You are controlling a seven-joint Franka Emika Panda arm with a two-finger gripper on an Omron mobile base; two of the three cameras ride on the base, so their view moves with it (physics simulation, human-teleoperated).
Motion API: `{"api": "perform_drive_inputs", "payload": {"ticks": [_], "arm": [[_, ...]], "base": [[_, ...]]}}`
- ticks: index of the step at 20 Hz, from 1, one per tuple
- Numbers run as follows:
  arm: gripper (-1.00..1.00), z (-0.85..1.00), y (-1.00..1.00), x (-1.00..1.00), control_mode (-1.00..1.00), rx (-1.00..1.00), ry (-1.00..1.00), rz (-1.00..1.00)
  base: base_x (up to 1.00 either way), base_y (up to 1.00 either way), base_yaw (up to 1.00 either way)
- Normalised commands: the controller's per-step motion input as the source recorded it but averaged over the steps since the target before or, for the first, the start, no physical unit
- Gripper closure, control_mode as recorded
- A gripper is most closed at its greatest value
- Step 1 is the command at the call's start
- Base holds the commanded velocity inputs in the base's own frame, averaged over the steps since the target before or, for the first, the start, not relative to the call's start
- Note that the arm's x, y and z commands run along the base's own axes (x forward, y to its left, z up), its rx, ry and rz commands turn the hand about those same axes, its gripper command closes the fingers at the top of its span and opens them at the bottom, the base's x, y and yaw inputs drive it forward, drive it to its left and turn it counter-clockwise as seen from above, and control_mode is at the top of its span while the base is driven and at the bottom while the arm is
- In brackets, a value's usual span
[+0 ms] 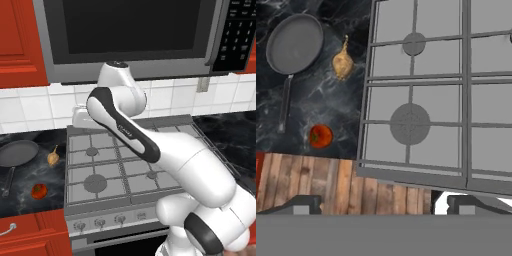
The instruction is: Place the pan on the front left burner on the stove. Then place the tomato and the onion in the pan and turn on the front left burner.
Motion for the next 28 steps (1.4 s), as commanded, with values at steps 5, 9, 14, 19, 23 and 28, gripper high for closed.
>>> {"api": "perform_drive_inputs", "payload": {"ticks": [5,9,14,19,23,28], "arm": [[-1.0,0.0,0.36,0.0,-1.0,0.0,0.0,0.0],[-1.0,-0.11,0.4,0.0,-1.0,0.01,0.0,0.0],[-1.0,-0.29,0.37,0.0,-1.0,0.03,0.0,0.0],[-1.0,-0.23,0.4,0.0,-1.0,0.01,0.0,0.0],[-1.0,-0.17,0.54,0.0,-1.0,0.0,-0.01,0.0],[-1.0,-0.25,0.62,0.0,-1.0,0.0,-0.02,0.0]], "base": [[0.0,0.0,0.0],[0.0,0.0,0.0],[0.0,0.0,0.0],[0.0,0.0,0.0],[0.0,0.0,0.0],[0.0,0.0,0.0]]}}
